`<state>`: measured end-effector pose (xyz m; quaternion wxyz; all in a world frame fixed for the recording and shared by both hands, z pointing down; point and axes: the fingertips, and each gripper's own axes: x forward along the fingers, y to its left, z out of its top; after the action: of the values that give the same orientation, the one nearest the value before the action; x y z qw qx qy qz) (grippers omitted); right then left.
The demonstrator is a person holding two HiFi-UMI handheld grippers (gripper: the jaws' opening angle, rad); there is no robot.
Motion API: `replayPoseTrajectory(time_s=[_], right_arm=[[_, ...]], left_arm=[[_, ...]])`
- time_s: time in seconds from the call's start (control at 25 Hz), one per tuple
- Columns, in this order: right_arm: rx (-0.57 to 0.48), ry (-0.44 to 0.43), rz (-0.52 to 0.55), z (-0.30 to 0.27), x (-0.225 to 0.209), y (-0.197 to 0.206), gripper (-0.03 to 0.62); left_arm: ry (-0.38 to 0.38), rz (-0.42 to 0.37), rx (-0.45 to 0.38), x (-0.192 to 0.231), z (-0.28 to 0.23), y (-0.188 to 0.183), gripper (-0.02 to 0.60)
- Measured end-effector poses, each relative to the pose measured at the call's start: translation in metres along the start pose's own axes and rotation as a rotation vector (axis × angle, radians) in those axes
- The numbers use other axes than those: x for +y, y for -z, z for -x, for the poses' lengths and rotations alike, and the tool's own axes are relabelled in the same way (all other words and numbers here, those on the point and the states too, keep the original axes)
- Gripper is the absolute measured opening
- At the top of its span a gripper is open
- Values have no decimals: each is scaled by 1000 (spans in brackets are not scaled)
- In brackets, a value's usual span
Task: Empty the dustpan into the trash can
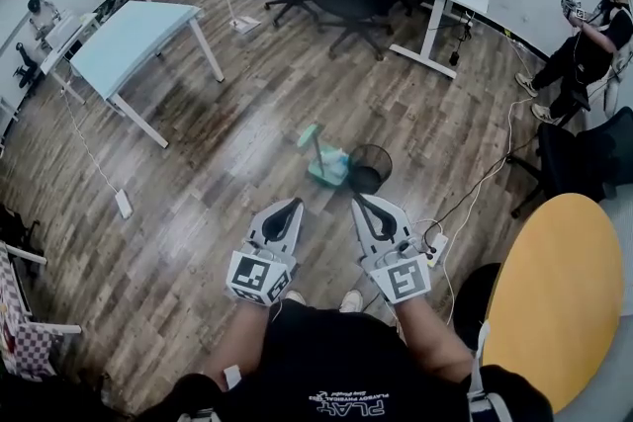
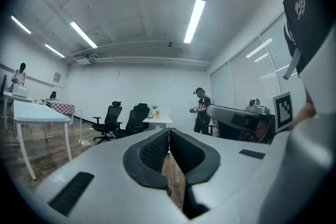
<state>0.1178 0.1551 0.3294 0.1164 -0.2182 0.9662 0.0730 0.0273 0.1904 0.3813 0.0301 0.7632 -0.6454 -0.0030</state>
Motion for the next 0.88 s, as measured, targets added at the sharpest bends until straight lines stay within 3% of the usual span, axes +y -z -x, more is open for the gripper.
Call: replayPoseTrajectory(time_s=[0.32, 0.88], right_arm=[[14, -3, 15, -31, -1, 18, 23], [38, 64, 81, -136, 6, 51, 25]], left_arm=[[5, 13, 3, 32, -17, 9, 25], [88, 16, -12, 144, -58, 3, 25]])
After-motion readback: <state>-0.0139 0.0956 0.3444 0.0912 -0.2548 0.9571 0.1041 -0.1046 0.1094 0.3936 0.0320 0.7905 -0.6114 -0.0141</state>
